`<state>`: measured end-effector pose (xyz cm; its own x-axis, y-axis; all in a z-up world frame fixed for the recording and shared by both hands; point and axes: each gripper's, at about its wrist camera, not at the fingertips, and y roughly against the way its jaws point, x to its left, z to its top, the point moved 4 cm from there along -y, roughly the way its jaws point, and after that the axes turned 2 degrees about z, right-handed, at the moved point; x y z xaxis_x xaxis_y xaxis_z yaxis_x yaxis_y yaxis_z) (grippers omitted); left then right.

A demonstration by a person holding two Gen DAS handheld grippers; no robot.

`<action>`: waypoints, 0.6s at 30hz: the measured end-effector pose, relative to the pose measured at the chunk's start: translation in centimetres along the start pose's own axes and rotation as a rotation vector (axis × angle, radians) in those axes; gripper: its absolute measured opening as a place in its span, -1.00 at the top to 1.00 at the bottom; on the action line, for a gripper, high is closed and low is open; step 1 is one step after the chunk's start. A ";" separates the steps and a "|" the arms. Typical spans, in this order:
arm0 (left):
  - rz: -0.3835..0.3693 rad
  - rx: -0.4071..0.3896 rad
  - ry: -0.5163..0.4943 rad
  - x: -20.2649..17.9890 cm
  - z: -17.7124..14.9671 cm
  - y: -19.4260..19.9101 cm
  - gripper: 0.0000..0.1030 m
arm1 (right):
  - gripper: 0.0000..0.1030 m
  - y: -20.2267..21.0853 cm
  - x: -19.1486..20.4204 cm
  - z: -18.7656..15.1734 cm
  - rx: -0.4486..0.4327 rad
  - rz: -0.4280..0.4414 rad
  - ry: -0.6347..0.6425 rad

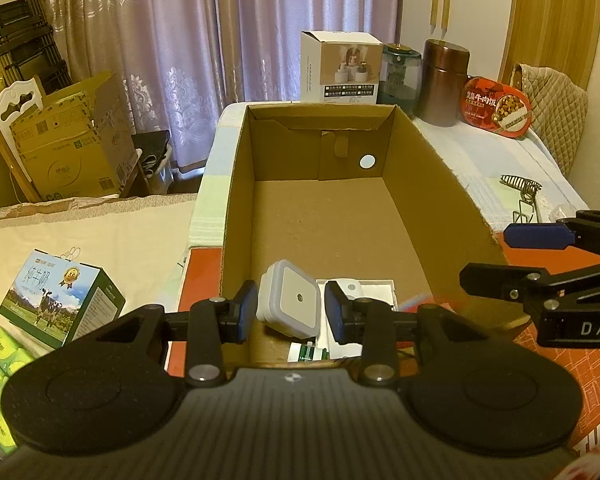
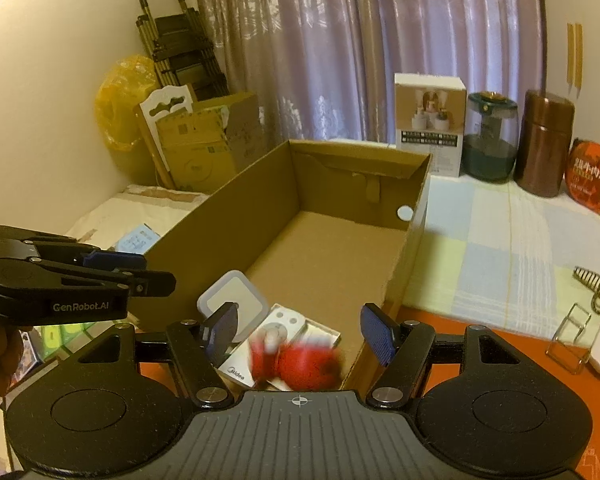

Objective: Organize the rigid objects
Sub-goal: 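Lower the red toy figure into the box and open the right tool, then withdraw both open tools from the box back over the mat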

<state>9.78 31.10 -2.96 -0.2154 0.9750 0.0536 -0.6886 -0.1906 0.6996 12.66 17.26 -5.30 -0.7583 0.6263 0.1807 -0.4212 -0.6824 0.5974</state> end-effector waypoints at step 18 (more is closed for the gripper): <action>-0.012 -0.047 0.010 -2.2 0.6 3.6 0.39 | -0.39 6.3 -3.3 -0.6 -0.065 -0.057 -0.109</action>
<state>8.21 28.35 -0.16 -0.2133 0.9762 0.0380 -0.7231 -0.1839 0.6658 12.22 10.65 -2.60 -0.6752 0.6995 0.2340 -0.4960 -0.6654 0.5579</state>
